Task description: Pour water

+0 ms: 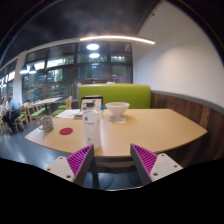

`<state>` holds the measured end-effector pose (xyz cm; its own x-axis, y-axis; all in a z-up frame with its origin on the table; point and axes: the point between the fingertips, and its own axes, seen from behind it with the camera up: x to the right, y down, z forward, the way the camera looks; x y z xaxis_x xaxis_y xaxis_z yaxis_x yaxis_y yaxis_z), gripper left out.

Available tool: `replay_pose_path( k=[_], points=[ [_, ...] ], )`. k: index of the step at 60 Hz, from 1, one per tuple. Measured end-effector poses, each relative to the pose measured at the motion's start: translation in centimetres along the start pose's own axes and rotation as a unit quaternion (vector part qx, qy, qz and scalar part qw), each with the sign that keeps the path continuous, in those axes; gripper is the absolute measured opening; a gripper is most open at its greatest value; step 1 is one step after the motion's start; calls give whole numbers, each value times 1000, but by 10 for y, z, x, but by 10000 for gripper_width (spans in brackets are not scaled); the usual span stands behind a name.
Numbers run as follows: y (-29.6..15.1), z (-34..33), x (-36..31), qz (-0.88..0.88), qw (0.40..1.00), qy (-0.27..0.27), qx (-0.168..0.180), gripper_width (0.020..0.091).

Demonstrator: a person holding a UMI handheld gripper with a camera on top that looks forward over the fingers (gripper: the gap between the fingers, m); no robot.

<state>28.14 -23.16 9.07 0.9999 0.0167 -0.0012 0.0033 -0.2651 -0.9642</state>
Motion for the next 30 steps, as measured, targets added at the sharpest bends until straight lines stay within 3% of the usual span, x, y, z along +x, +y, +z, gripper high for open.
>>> replay_pose_path(
  k=[5,11,30],
  points=[
    [7,23,-28,12,1000,-26,-12,811],
    [1,56,-52,13,999,-31,-3,810],
    [-26,162,-88,-48,998,10,42,810]
  ],
)
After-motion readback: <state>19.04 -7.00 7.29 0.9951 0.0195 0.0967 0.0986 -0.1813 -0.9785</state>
